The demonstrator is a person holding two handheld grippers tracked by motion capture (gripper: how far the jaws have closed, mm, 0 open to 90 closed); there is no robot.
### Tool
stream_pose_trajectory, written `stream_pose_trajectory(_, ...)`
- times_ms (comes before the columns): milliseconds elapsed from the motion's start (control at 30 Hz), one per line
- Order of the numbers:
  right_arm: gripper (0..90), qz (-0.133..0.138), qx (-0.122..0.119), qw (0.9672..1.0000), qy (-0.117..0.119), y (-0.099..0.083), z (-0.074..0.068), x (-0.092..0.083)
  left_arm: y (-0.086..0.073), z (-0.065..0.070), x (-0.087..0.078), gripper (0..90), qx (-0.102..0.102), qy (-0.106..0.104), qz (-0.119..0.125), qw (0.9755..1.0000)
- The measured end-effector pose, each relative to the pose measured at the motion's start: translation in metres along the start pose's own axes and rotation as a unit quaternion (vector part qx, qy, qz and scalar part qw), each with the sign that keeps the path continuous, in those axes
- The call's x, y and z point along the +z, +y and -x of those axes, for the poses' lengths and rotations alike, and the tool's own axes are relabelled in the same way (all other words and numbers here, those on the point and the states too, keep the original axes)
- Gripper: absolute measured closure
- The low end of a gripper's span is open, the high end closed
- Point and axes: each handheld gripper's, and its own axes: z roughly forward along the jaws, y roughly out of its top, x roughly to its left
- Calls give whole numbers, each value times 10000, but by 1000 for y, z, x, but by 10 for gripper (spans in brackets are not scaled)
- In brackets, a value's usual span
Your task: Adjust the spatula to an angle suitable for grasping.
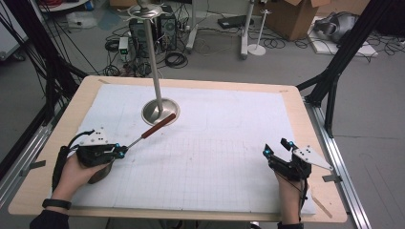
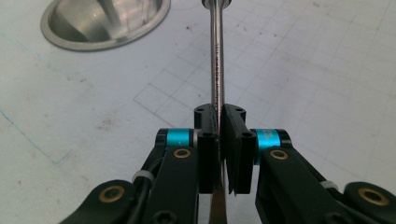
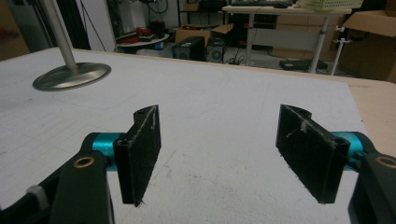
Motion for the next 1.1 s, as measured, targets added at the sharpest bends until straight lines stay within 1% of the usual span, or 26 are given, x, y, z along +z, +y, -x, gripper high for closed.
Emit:
stream_pose_trajectory(67,299,-6,37,10000,-9,0,0,-1,2,3,-3,840,10,2,87,10000)
stream_pose_trajectory(133,299,13,39,10000,-8,0,0,-1,3,6,-5,839,34,114,200,9997)
stream_pose_trajectory(200,299,13,43,10000,-9,0,0,-1,5,9,-7,839,38,126,309,9994)
stream_pose_trajectory(267,299,1,56,10000,-7,0,0,0,6,10,-9,839,19,114,395,9992)
stream_pose_trajectory(300,299,5,49,10000,-12,0,0,0,6,11,-10,839,23,160,430,9989)
stream_pose_trajectory(333,299,12,47,10000,-15,0,0,0,6,11,-11,839,-24,177,490,9986)
stream_pose_trajectory(400,300,46,53,10000,-15,0,0,-1,6,12,-13,839,-29,212,566,9982)
stream_pose_trajectory(433,299,53,79,10000,-22,0,0,-1,5,12,-13,839,-46,182,589,9981)
stream_pose_trajectory(500,300,70,97,9999,-30,0,2,-2,6,12,-15,839,-57,241,601,9979)
stream_pose_trajectory(567,300,100,128,9999,-44,1,2,-3,7,13,-17,839,-98,229,631,9977)
stream_pose_trajectory(600,300,130,134,9998,-47,1,3,-3,7,13,-18,839,-79,260,652,9975)
stream_pose_trajectory(733,300,158,150,9998,-51,2,3,-5,11,15,-22,839,-75,279,680,9973)
stream_pose_trajectory(800,300,168,154,9997,-41,2,3,-4,13,17,-24,839,-62,338,719,9968)
stream_pose_trajectory(833,300,160,156,9997,-39,2,2,-4,13,17,-25,839,-66,322,745,9967)
stream_pose_trajectory(900,300,170,147,9997,-31,2,2,-4,14,18,-27,839,-46,373,789,9962)
stream_pose_trajectory(933,300,174,154,9997,-38,2,2,-5,15,18,-27,839,-56,352,792,9962)
stream_pose_trajectory(967,300,175,174,9997,-33,2,2,-5,15,18,-27,839,-80,400,818,9958)
stream_pose_trajectory(1033,300,179,183,9997,-44,3,2,-5,15,18,-28,839,-87,394,839,9957)
stream_pose_trajectory(1100,300,214,195,9996,-42,3,3,-5,16,18,-30,839,-82,442,878,9951)
